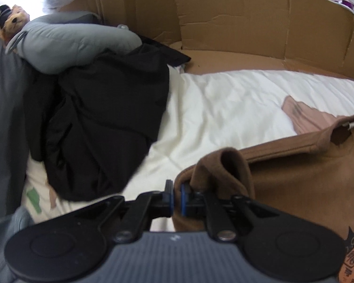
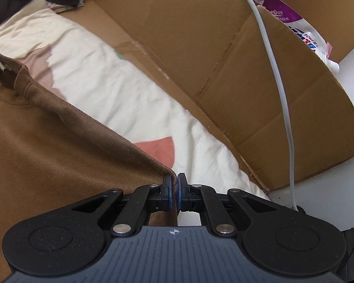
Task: Fold clothes
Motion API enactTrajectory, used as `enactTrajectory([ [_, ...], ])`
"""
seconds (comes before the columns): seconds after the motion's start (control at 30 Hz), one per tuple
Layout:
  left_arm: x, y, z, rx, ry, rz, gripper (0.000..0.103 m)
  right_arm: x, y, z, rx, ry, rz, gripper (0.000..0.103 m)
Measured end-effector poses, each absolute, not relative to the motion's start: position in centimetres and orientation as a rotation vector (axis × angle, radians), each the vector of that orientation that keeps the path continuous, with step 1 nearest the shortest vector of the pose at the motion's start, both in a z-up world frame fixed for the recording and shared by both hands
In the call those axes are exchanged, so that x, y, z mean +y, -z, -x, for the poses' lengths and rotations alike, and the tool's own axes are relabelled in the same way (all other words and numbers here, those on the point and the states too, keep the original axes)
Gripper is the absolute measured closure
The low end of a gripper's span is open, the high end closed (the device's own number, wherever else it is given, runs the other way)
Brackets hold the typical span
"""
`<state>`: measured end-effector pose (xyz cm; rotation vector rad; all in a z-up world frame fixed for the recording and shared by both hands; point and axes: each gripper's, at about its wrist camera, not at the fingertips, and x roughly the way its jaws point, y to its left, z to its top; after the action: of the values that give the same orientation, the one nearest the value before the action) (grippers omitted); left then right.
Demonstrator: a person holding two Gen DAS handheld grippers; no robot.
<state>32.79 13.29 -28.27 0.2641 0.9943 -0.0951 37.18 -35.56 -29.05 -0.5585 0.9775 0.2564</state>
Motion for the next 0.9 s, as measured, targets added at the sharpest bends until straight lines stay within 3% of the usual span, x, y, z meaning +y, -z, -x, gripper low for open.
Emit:
enactTrajectory([
  [0.63,13.7,31.3,-39.4,1.088,0.112,-0.291,0.096,-34.7,33.1,-43.1,1.020,-0.147,0.475,0.101],
  [0.9,13.9,30.3,-39.5,1.096,0.090,-0.308,0.096,-33.9,32.8,-43.6,0.991,-0.146,0.494,0.101],
])
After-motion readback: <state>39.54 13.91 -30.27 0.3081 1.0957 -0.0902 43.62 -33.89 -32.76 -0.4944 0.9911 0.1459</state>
